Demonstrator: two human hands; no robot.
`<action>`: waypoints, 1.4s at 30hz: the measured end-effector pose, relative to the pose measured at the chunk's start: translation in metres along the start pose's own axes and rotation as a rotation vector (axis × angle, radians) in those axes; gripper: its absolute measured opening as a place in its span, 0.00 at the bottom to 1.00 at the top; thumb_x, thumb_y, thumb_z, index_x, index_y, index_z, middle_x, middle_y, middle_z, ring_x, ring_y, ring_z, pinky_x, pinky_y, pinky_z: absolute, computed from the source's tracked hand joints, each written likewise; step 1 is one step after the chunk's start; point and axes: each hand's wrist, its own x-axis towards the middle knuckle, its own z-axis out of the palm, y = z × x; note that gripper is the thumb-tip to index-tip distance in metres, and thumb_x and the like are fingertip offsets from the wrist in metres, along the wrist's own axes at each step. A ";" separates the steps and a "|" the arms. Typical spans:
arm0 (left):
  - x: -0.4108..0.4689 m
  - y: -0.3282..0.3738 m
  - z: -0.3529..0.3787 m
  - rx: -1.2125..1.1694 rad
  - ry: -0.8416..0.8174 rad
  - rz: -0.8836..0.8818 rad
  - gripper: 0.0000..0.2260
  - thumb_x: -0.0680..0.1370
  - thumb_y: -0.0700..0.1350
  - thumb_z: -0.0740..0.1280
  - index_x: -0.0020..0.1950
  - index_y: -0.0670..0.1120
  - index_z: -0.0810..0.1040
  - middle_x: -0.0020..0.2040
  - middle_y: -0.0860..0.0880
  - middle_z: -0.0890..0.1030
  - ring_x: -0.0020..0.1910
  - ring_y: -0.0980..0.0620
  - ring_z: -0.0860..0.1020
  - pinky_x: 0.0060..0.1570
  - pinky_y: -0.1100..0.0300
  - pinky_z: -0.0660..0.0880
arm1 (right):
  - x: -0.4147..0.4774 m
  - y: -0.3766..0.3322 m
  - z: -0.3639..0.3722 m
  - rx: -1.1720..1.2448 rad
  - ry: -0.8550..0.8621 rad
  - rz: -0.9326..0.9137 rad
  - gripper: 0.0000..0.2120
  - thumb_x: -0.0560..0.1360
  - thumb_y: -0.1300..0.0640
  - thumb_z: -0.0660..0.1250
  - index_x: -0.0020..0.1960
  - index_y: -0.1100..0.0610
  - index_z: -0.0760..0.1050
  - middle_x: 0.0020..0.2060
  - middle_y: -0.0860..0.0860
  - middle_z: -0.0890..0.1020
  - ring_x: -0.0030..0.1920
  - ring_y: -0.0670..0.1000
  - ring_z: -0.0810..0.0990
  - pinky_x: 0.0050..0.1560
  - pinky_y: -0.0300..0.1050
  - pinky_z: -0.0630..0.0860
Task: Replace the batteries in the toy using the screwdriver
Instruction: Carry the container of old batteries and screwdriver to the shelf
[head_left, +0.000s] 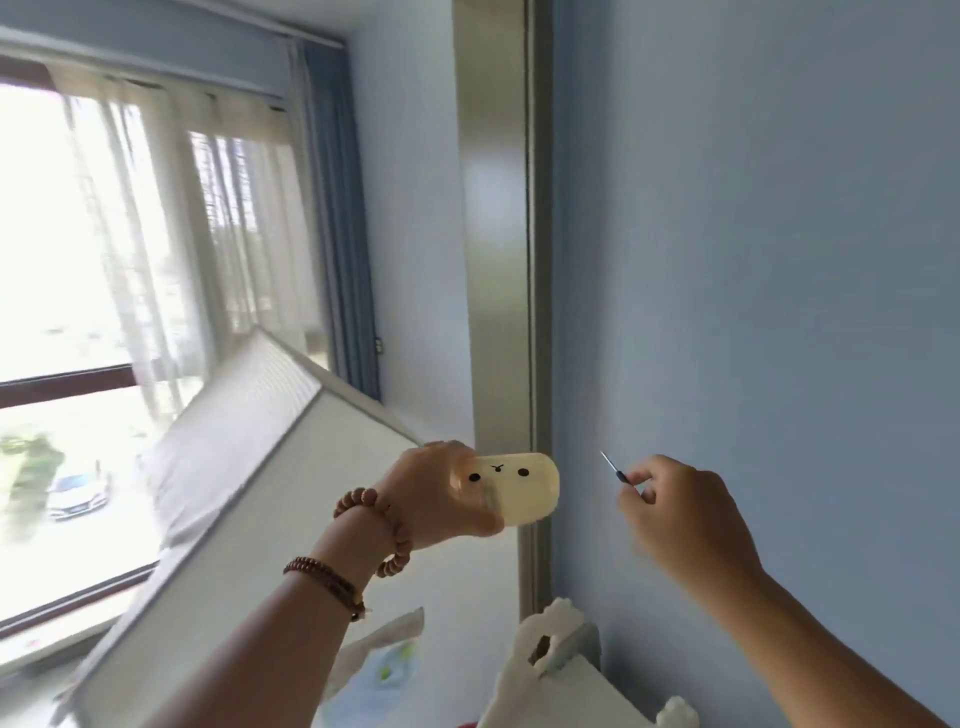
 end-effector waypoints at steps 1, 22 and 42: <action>-0.019 -0.015 -0.015 0.018 0.032 -0.060 0.28 0.64 0.59 0.77 0.61 0.53 0.76 0.52 0.56 0.79 0.50 0.54 0.76 0.48 0.60 0.76 | -0.002 -0.020 0.014 0.029 -0.024 -0.060 0.05 0.75 0.52 0.68 0.47 0.52 0.82 0.33 0.48 0.85 0.32 0.53 0.80 0.31 0.42 0.73; -0.437 -0.206 -0.245 0.245 0.406 -0.757 0.38 0.62 0.61 0.78 0.68 0.50 0.71 0.56 0.56 0.79 0.52 0.59 0.77 0.47 0.67 0.79 | -0.231 -0.410 0.158 0.539 -0.543 -0.607 0.06 0.73 0.51 0.70 0.49 0.50 0.82 0.32 0.46 0.86 0.33 0.44 0.83 0.35 0.38 0.76; -0.447 -0.461 -0.348 0.190 0.429 -0.777 0.38 0.64 0.59 0.79 0.69 0.49 0.70 0.57 0.53 0.80 0.52 0.57 0.79 0.46 0.66 0.80 | -0.223 -0.627 0.359 0.543 -0.548 -0.671 0.05 0.73 0.52 0.71 0.48 0.50 0.83 0.28 0.47 0.84 0.31 0.45 0.83 0.40 0.43 0.81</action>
